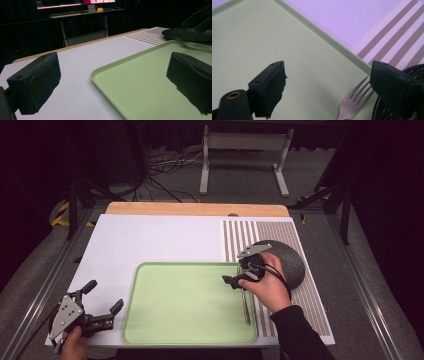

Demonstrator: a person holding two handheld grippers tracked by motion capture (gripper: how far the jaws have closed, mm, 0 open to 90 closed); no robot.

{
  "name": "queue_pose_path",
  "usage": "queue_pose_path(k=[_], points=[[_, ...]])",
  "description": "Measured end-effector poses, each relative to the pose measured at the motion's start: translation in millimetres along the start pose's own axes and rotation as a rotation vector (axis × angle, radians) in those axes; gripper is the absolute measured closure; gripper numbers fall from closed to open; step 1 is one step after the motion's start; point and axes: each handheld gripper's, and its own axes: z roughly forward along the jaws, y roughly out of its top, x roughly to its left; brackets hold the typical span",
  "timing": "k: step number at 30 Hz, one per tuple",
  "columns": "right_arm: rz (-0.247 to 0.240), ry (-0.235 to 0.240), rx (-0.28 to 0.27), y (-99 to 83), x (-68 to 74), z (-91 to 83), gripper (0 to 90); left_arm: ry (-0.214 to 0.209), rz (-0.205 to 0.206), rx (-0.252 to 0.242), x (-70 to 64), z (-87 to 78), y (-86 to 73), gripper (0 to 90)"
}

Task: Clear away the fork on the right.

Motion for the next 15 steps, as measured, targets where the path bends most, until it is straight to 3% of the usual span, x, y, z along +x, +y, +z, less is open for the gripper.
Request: queue_pose_path(k=[1,2,10,15], points=[[0.000,0.006,-0.012,0.4,0.4,-3.1,13.1,-0.001,0.001,0.001,0.0,-0.3,0.1,0.0],[-0.033,0.018,-0.044,0.7,0.7,-9.3,12.4,-0.001,0.002,-0.001,-0.2,-0.4,0.1,0.0],[-0.073,0.034,-0.142,-3.6,-0.9,-32.6,10.3,0.000,0.002,0.000,-0.9,0.3,0.1,0.0],[-0.096,0.027,-0.172,-9.1,-4.2,-46.5,10.2,0.000,0.000,0.001,-0.9,0.4,0.1,0.0]])
